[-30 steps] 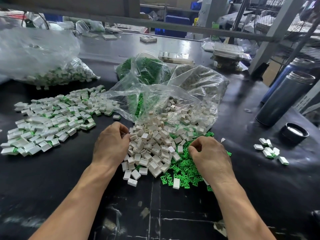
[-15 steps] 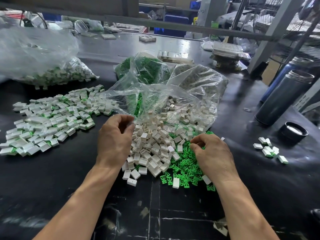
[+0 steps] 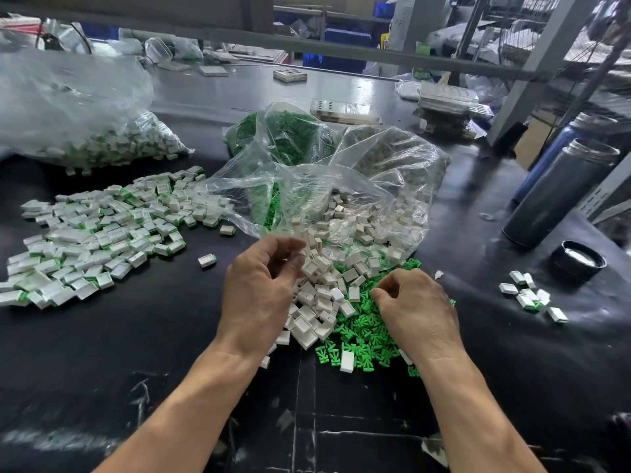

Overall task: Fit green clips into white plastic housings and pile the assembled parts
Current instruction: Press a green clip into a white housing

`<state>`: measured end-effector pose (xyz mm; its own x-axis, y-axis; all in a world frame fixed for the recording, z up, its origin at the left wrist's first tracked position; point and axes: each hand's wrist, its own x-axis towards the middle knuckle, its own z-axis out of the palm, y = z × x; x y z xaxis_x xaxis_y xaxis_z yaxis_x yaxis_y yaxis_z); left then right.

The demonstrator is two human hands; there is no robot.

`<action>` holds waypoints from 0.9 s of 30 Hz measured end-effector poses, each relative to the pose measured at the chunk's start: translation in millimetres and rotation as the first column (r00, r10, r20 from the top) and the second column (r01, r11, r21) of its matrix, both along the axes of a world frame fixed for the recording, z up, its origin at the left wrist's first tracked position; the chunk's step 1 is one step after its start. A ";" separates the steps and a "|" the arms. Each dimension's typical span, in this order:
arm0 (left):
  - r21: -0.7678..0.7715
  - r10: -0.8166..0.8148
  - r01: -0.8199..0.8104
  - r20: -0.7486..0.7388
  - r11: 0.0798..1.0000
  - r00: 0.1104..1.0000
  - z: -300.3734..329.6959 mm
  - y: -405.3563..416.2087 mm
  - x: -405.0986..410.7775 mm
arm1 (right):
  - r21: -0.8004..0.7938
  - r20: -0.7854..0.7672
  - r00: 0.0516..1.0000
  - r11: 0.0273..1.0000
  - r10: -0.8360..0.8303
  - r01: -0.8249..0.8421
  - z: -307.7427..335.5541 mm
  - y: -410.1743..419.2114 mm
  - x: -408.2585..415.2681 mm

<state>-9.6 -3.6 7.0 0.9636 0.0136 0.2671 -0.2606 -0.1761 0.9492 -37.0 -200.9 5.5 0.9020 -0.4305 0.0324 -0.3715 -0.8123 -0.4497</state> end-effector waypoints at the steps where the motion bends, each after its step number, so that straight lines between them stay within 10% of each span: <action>1: -0.005 -0.013 0.013 -0.008 1.000 1.000 -0.4 -1.2 -0.6 | -0.005 0.000 1.000 1.000 -0.005 0.005 -0.6 0.0 0.6; 21: -0.035 -0.040 0.038 -0.051 0.999 0.998 -0.7 -9.4 -5.3 | 0.031 -0.012 0.999 0.999 0.040 -0.040 2.7 2.2 -0.4; 27: -0.050 -0.076 0.072 -0.074 0.996 0.994 -2.7 -12.1 -5.0 | 0.173 0.198 0.980 0.984 0.014 -0.049 2.1 5.9 -1.7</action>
